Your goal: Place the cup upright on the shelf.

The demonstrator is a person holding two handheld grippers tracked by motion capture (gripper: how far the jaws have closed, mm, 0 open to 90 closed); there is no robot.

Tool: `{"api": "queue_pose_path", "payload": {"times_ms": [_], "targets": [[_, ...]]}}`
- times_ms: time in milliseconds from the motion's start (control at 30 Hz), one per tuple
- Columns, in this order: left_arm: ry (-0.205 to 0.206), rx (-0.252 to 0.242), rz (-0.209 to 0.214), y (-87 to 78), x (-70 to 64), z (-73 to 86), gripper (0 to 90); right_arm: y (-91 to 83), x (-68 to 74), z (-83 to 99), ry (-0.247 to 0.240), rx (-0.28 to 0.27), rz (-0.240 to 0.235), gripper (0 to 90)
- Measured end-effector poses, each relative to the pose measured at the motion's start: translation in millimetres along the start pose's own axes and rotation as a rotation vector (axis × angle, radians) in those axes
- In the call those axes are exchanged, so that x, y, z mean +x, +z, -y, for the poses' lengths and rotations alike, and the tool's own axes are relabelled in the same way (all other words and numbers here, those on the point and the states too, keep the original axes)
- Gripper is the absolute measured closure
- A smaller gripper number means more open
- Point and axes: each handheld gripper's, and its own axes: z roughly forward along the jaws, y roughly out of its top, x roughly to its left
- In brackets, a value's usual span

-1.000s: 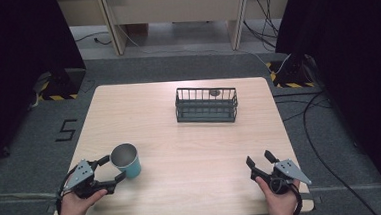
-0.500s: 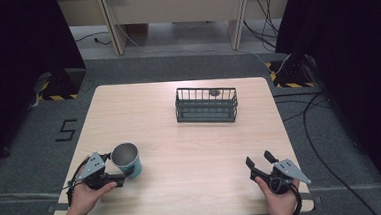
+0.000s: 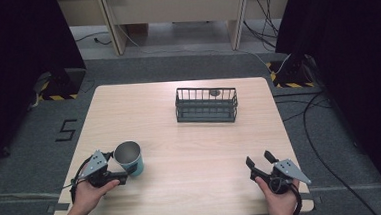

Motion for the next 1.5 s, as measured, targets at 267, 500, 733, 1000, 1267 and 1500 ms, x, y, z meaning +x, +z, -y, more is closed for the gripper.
{"api": "queue_pose_path", "payload": {"times_ms": [267, 500, 733, 1000, 1267, 1500], "targets": [[-0.002, -0.023, 0.006, 3.7, 0.5, -8.4, 14.7, 0.6, -0.3, 0.4, 0.003, 0.000, 0.002, 24.6], [0.005, -0.054, 0.014, 9.2, -1.7, -20.0, 14.8, 0.1, -0.9, 0.4, 0.009, -0.002, 0.003, 24.6], [0.016, -0.071, 0.017, 15.6, -2.0, -31.3, 14.8, 0.0, -0.6, 0.1, 0.010, -0.006, 0.004, 24.5], [0.018, -0.088, 0.023, 27.2, -2.0, -43.1, 14.8, 0.7, -1.0, 0.6, 0.003, -0.001, 0.002, 24.5], [0.011, -0.105, 0.026, 41.7, 0.3, -54.0, 14.8, 1.0, -0.8, 1.3, 0.012, 0.003, -0.002, 24.3], [0.013, -0.123, 0.020, 53.2, 4.2, -66.5, 14.8, 1.1, -1.1, 1.5, 0.013, -0.001, -0.001, 24.4]]}}
